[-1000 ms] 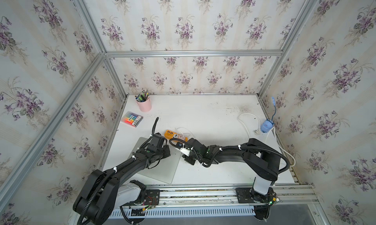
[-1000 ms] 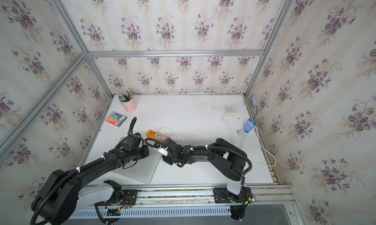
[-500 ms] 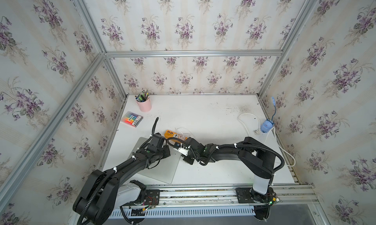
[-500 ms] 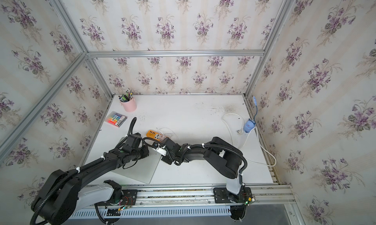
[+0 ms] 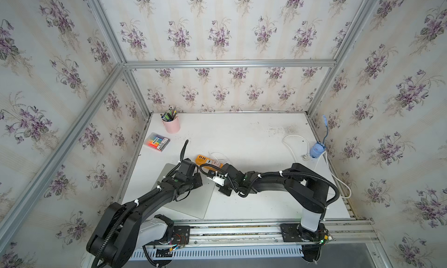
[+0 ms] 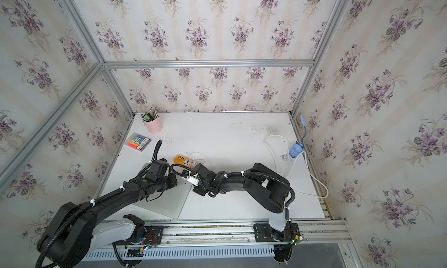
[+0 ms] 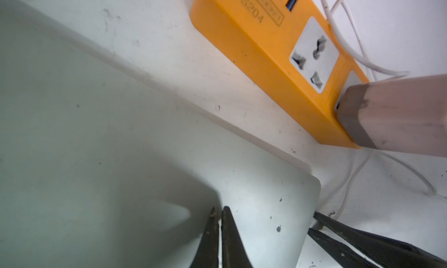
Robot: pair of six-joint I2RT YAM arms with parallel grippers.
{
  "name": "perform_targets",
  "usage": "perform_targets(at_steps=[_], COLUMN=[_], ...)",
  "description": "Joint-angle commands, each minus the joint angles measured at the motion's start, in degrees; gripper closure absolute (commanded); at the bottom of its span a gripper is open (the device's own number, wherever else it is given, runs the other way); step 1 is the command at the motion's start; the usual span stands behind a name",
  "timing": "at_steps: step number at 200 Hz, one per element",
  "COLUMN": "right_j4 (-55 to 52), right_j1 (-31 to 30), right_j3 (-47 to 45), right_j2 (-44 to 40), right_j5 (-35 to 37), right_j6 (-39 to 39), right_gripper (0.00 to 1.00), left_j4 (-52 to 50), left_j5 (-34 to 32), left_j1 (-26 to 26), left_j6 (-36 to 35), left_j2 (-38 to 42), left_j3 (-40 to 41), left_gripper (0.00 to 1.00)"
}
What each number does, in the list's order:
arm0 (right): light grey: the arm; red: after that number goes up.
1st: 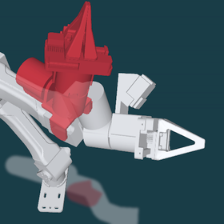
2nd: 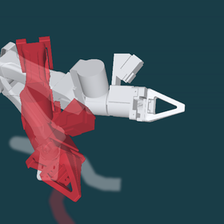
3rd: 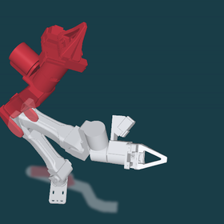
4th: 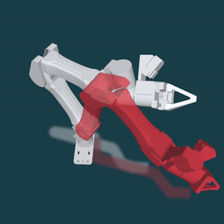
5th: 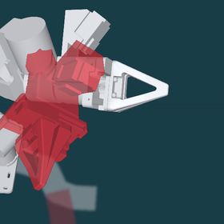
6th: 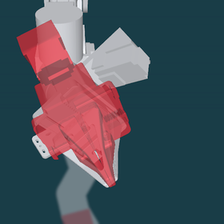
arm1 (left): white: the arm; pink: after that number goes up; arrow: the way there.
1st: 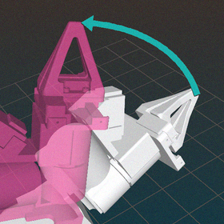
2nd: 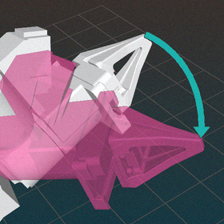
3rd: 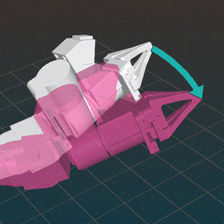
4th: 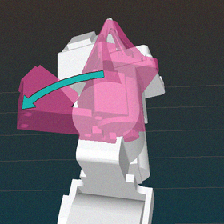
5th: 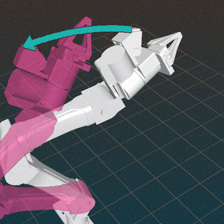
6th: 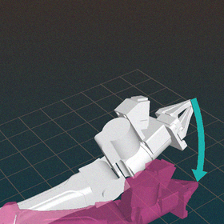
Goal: Unplug the laptop charger
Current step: Remove the charging cable from the laptop, then place the charging cable at the center of the board.
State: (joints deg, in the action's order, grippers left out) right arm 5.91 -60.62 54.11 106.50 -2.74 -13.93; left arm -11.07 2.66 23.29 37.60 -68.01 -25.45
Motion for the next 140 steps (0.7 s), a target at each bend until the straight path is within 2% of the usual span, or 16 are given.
perform_targets(at_steps=[1,61,100,120,140], right_j4=[-6.07,-8.62,-11.04,-13.45,-15.47], right_j1=[0.53,1.97,8.09,12.88,15.77], right_j3=[-1.15,-3.79,-1.45,2.01,6.30], right_j2=[-0.64,-8.78,-18.41,-19.17,-14.19], right_j5=[1.71,3.05,2.93,6.92,16.96], right_j6=[-1.53,-1.09,0.31,0.21,-0.66], right_gripper=[1.00,1.00,1.00,1.00,1.00], left_j4=[-7.65,-7.44,-7.22,-7.04,-6.77], left_j5=[-3.82,-3.90,-3.58,-3.54,-3.46], left_j1=[-0.09,-0.14,-0.11,-0.09,-0.09], left_j6=[0.88,0.88,0.68,0.63,0.54], left_j2=[-0.47,-0.81,-0.97,-1.02,-1.21], left_j3=[0.37,0.14,0.10,0.05,0.03], left_gripper=[0.91,0.91,0.91,0.91,0.91])
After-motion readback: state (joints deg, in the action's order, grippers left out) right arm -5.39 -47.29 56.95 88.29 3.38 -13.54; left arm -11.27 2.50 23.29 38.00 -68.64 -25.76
